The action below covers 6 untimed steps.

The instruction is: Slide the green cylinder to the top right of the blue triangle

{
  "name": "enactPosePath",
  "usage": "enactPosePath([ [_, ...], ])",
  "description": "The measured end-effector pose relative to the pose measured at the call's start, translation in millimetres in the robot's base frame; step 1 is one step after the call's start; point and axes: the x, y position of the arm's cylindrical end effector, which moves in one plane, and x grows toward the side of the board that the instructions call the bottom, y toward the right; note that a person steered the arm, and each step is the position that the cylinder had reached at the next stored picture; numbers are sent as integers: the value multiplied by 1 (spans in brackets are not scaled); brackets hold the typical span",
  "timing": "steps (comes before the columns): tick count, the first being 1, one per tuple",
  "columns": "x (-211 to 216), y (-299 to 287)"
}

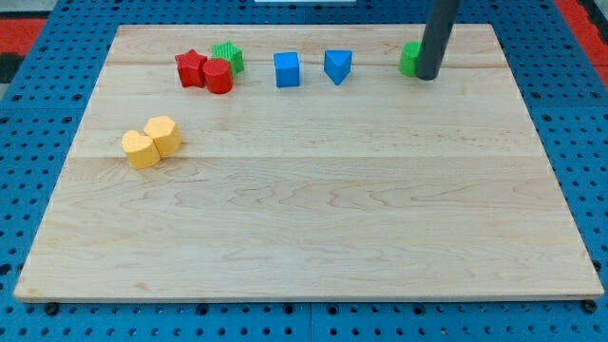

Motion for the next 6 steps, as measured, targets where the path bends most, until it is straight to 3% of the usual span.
enactPosePath([
  [1, -7, -18],
  [2, -34, 31],
  [3, -52, 45],
  [5, -52, -10],
  [6, -71, -2],
])
